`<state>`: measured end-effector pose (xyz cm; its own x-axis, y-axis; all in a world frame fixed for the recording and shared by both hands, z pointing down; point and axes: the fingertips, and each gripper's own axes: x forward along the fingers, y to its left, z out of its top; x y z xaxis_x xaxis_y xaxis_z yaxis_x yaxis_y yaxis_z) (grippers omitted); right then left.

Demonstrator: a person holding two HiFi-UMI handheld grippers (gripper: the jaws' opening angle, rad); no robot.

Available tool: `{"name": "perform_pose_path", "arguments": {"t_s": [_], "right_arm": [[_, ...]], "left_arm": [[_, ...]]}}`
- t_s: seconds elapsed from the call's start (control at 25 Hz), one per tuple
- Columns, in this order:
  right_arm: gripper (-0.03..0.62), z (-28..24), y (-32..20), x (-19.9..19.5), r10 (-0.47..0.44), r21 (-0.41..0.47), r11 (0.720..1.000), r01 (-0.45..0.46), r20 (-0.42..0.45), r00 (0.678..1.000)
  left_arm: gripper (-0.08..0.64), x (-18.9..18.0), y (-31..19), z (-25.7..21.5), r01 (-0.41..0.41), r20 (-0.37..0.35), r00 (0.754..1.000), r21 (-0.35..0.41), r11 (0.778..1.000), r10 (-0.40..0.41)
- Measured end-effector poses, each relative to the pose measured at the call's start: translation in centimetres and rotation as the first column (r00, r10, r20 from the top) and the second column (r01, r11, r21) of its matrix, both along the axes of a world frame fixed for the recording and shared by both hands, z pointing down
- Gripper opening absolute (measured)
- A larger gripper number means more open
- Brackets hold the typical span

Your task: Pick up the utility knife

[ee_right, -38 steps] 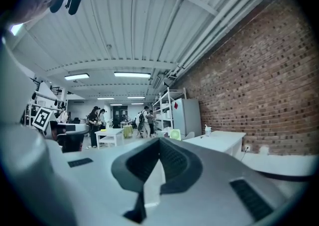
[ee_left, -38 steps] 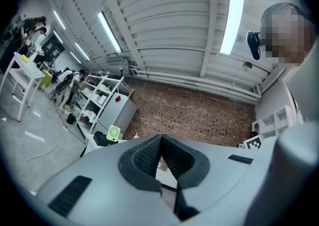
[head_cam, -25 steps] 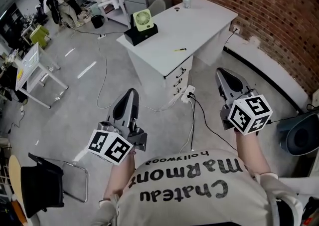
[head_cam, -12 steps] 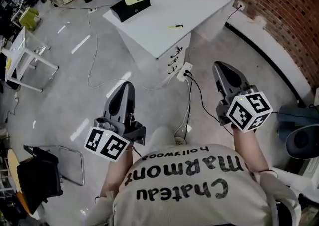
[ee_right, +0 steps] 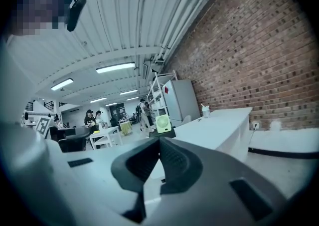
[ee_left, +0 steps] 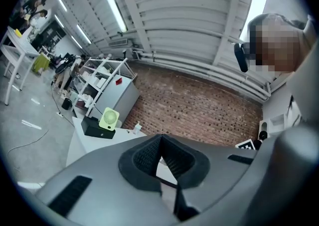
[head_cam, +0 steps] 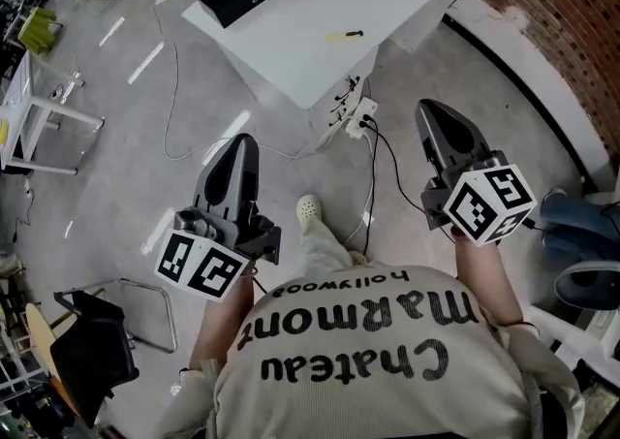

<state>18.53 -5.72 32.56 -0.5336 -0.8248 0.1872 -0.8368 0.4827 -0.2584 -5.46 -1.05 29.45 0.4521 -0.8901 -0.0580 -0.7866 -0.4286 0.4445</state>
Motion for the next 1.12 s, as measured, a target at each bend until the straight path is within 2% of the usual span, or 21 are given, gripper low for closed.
{"name": "perform_pose_path", "arguments": {"t_s": [0.36, 0.84, 0.96, 1.12], "right_arm": [[0.003, -0.6, -8.6, -3.0, 0.065, -0.008, 0.998, -0.065, -0.001, 0.998], [0.003, -3.8, -16.2, -6.8, 0.152, 0.074, 0.985, -0.153, 0.026, 0.988], [0.003, -1.4, -17.1, -7.6, 0.161, 0.031, 0.986, -0.162, 0.017, 0.987], [0.003, 4.6, -17.6, -7.6, 0.165, -0.085, 0.982, -0.166, -0.014, 0.986]], "left_arm": [[0.0, -3.9, -9.8, -1.5, -0.049, 0.003, 0.999, 0.012, 0.999, 0.049], [0.0, -9.1, -18.4, -5.0, -0.129, 0.021, 0.992, 0.08, 0.988, 0.128], [0.0, -10.1, -19.4, -4.7, -0.134, 0.026, 0.991, 0.083, 0.987, 0.133], [0.0, -10.0, -20.6, -2.4, -0.15, 0.009, 0.989, 0.046, 0.988, 0.15]]}}
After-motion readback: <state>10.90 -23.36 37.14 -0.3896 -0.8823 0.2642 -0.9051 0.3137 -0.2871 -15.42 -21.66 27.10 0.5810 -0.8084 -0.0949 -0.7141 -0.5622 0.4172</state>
